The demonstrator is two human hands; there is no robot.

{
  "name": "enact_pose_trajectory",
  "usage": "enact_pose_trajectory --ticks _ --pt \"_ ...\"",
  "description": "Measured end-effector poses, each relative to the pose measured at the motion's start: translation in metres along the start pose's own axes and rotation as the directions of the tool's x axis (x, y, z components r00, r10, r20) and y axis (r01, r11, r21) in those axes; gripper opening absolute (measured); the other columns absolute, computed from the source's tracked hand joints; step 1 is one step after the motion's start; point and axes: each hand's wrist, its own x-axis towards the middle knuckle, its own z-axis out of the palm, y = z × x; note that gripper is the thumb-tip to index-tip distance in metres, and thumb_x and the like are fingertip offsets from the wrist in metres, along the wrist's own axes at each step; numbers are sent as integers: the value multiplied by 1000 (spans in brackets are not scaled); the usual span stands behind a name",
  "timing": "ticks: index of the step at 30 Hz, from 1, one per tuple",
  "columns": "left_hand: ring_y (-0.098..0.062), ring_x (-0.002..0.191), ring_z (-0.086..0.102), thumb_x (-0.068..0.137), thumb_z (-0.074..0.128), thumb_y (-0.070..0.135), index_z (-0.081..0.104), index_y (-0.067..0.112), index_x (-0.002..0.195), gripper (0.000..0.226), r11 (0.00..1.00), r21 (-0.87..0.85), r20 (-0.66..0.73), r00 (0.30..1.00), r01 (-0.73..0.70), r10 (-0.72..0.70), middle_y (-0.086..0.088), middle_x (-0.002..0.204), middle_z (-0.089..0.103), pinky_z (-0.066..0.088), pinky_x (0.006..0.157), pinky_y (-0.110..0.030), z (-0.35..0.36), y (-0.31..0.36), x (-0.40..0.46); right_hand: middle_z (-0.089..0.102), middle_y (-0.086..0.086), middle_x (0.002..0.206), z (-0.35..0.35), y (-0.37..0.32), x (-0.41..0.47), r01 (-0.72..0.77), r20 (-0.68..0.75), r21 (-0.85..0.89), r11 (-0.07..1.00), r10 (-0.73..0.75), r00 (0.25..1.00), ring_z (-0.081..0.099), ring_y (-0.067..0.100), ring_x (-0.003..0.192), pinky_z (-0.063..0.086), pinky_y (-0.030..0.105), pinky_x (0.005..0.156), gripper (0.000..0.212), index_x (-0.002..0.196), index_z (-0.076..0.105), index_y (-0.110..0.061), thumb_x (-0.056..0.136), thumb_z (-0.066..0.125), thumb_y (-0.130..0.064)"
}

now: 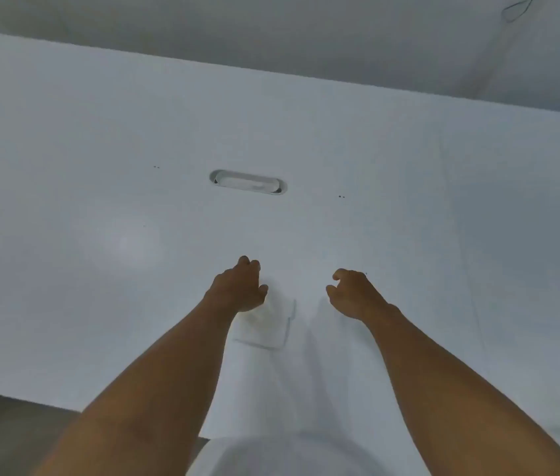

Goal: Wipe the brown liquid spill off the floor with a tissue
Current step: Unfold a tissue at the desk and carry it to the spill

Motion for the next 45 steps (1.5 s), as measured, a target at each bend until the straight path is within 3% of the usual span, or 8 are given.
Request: enact_pose_trajectory --ticks 5,9,18,22,27,34,40,45 --pt "-37 110 55 95 42 41 37 9 133 51 946 -197 81 966 259 -247 -12 134 36 45 86 -43 28 -19 2 56 10 73 29 -16 9 -223 118 303 927 196 974 72 30 69 43 25 58 21 77 47 -5 88 41 -23" --pt "-39 112 52 96 39 38 36 7 134 48 899 -336 83 959 282 -270 -15 135 37 43 88 -42 38 -12 10 66 15 85 54 -41 22 -256 126 465 847 222 967 70 31 75 52 32 72 33 77 54 -5 91 38 -31" --pt "-31 111 53 96 40 32 46 7 127 40 878 -395 38 960 270 -278 -12 128 48 37 82 -32 39 -26 25 56 11 66 62 -35 35 -251 -13 471 846 291 957 60 31 69 50 33 62 38 60 46 -5 90 36 -27" --pt "-28 111 52 94 46 33 43 11 132 44 844 -486 70 972 229 -224 -10 130 45 43 92 -36 46 -24 25 64 17 84 67 -42 38 -277 94 596 754 276 956 67 32 82 60 44 74 33 79 61 0 87 43 -27" --pt "-26 102 57 89 58 32 43 25 134 48 902 -406 125 987 146 -104 -6 128 36 49 93 -41 50 -33 24 53 1 108 68 -43 35 -68 39 413 908 57 998 53 16 94 42 23 79 34 114 62 -16 81 69 -23" --pt "-19 107 41 87 60 29 60 24 103 17 944 -312 13 994 107 -108 -1 115 36 46 79 -34 55 -31 16 64 8 99 78 -31 26 -61 -40 366 929 81 996 62 16 79 39 13 55 15 71 67 -23 75 66 -8" --pt "-15 89 58 86 59 29 59 24 86 6 703 -703 105 993 112 -53 3 99 63 47 77 -28 40 -26 7 56 -9 109 66 -35 8 -11 -13 515 857 21 1000 54 13 102 43 16 73 42 117 60 -23 78 75 -21" --pt "-16 86 58 90 56 29 62 17 97 15 512 -848 79 987 139 -139 2 101 64 46 73 -28 18 -26 -14 70 3 99 59 -40 -5 -67 64 739 671 28 998 66 26 95 58 41 82 16 93 70 -19 78 72 -16"
